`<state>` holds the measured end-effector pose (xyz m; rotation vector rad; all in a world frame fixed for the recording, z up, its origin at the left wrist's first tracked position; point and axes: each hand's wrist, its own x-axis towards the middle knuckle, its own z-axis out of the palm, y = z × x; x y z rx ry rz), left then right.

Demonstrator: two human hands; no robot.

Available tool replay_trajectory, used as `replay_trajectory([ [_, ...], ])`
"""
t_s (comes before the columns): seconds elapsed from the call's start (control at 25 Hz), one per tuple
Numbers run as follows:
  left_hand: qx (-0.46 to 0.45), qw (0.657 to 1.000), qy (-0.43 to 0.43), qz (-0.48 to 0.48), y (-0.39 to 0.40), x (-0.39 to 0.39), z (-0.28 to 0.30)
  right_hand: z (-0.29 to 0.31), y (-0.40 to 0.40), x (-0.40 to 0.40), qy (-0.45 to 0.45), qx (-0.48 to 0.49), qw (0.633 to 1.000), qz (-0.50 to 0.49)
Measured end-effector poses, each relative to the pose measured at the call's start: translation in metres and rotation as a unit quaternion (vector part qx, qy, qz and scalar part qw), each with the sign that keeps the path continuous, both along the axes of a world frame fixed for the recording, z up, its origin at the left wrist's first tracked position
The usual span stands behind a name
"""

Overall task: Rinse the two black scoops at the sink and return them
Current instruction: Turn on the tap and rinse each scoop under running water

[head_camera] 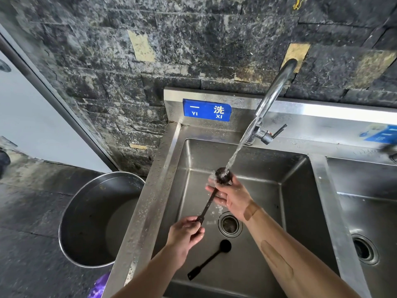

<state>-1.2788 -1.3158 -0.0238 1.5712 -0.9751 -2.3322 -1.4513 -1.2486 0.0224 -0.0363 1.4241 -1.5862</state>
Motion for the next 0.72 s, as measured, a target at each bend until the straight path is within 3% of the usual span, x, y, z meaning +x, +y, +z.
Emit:
replay_trajectory([
  [0.32, 0.050, 0.997, 0.050, 0.035, 0.002, -0.055, 0.013, 0.030, 0.012, -0.029, 0.106, -0.024, 0.994, 0.018],
  [0.56, 0.037, 0.997, 0.070, 0.009, -0.004, -0.082, 0.025, 0.034, 0.020, -0.042, 0.126, -0.076, 0.988, -0.041],
  [0.72, 0.037, 0.996, 0.072, -0.023, 0.006, -0.093, 0.014, 0.015, 0.034, -0.040, 0.113, -0.031, 0.991, -0.063],
])
